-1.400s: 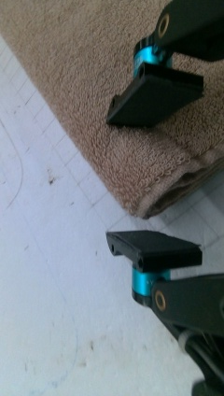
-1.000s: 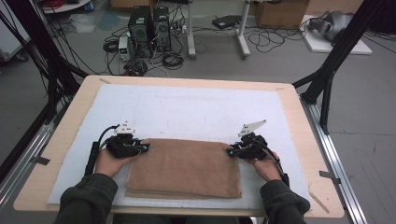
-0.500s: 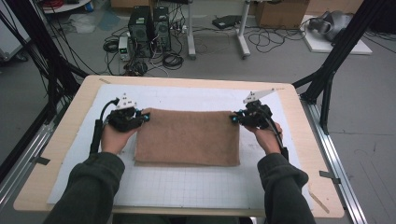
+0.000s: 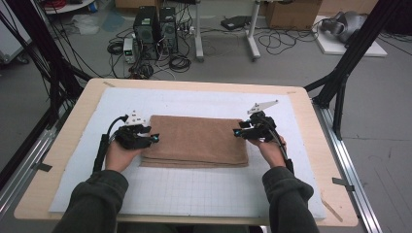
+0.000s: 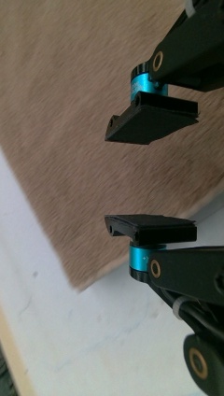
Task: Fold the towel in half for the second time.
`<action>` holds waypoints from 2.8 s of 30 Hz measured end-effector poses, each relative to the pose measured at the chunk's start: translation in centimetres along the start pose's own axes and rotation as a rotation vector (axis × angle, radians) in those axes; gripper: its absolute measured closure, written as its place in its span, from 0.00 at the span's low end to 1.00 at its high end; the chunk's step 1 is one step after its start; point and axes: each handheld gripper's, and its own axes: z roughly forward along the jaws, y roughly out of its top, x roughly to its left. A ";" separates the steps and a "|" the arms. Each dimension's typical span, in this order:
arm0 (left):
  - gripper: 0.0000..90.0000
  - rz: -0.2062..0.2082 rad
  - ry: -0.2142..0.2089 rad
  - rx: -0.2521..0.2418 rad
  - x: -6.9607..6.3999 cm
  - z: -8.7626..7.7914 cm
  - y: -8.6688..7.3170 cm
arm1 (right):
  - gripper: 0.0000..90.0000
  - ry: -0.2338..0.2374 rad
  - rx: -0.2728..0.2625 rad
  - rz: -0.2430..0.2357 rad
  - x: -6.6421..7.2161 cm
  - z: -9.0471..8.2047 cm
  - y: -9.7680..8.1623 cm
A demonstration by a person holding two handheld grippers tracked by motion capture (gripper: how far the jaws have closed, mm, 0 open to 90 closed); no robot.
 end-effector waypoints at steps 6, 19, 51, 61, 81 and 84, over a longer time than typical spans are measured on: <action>0.52 -0.018 -0.047 -0.033 -0.4 -0.8 -0.9 | 0.47 0.003 -0.031 0.009 1.1 -0.2 -0.5; 0.35 0.006 -0.078 -0.075 -1.1 -2.6 -0.7 | 0.24 -0.005 -0.055 0.009 2.7 -1.0 -1.0; 0.09 -0.015 -0.058 -0.089 -1.9 -5.6 -3.6 | 0.14 -0.024 -0.120 -0.035 5.6 -3.5 -3.3; 0.08 -0.007 -0.063 -0.103 -2.5 -6.9 -4.6 | 0.14 -0.030 -0.145 -0.026 6.2 -5.0 -5.2; 0.07 -0.046 -0.071 -0.127 -3.4 -9.3 -6.6 | 0.14 -0.051 -0.177 -0.025 7.6 -8.1 -8.9; 0.07 -0.045 -0.074 -0.130 -3.8 -9.6 -6.9 | 0.14 -0.056 -0.183 -0.018 7.8 -8.6 -9.4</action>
